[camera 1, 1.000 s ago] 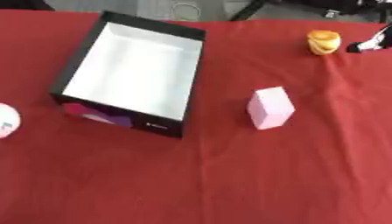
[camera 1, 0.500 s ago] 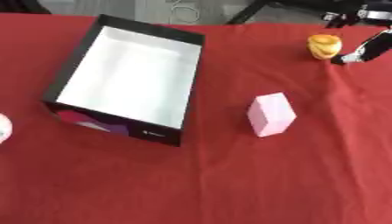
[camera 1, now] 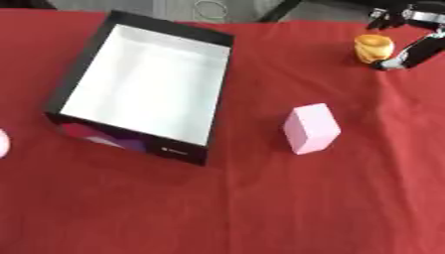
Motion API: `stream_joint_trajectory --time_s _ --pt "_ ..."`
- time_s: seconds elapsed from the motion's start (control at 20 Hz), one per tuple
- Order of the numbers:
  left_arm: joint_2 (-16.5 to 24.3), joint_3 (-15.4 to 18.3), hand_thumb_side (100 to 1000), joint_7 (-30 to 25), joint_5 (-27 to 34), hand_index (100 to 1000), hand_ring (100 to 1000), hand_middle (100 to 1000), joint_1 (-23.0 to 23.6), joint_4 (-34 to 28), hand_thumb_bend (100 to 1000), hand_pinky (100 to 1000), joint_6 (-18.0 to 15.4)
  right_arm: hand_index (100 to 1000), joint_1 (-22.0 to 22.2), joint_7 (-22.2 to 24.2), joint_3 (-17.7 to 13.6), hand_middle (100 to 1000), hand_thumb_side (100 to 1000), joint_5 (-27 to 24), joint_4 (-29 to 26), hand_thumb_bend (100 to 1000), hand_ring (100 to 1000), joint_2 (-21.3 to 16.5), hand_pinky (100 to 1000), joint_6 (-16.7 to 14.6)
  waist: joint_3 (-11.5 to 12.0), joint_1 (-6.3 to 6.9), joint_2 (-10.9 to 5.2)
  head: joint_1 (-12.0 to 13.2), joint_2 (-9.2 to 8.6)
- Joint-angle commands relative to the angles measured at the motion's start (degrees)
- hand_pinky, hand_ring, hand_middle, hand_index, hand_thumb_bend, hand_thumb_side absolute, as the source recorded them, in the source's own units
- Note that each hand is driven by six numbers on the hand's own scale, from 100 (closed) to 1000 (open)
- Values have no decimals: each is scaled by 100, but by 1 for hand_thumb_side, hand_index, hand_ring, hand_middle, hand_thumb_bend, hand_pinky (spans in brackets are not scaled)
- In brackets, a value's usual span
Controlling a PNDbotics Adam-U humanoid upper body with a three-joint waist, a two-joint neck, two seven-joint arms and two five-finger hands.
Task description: Pick up objects on the table and place them in the box.
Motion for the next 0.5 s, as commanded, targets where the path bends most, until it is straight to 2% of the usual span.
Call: stream_joint_trajectory --time_s 0.05,0.5 --pt "117 -5 620 -24 7 798 673 761 -90 -150 823 818 -5 861 -113 -117 -105 857 262 109 27 446 898 -169 929 86 11 -21 -6 -34 -119" --pt "137 -23 620 -44 -2 797 673 760 -155 -175 819 819 7 858 -111 -338 -207 853 253 228 132 444 895 -191 926 241 97 -66 110 -82 -237"
